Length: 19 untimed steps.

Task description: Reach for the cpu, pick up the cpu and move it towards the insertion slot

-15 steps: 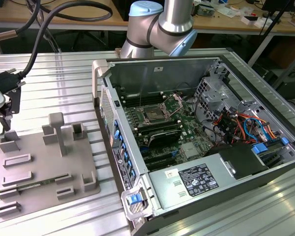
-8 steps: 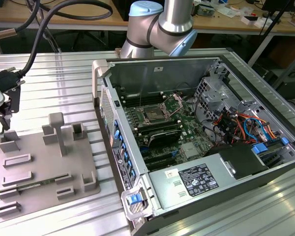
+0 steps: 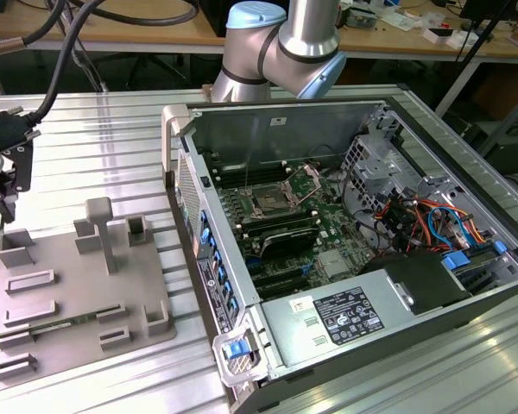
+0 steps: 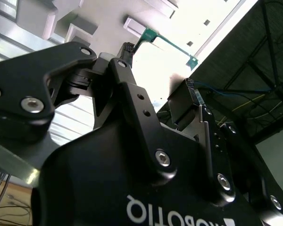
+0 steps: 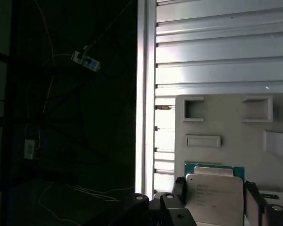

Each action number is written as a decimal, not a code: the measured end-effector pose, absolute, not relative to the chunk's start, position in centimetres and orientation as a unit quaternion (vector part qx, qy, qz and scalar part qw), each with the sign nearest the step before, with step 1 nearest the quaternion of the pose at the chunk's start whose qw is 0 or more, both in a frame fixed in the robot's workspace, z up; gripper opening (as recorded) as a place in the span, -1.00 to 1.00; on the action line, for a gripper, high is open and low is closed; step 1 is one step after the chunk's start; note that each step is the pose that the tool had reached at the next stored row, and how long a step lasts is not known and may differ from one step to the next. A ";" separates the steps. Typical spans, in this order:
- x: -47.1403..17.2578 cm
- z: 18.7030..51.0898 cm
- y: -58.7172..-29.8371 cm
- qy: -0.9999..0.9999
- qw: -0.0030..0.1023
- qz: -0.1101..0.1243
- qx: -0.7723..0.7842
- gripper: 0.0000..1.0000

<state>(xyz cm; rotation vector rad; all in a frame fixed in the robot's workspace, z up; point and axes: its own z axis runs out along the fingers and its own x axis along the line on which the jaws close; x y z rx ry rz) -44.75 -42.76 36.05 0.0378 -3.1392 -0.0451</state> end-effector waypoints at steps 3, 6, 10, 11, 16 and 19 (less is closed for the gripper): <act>-44.8 36.5 -42.8 -1.000 0.001 -0.014 0.012 0.09; -44.8 36.9 -42.8 -1.000 0.001 -0.014 0.012 0.09; -44.8 37.3 -42.8 -1.000 0.001 -0.014 0.012 0.09; -44.8 37.5 -42.8 -1.000 0.001 -0.014 0.012 0.09; -44.8 37.9 -42.8 -1.000 0.001 -0.014 0.012 0.09; -44.8 38.3 -42.8 -1.000 0.001 -0.014 0.012 0.09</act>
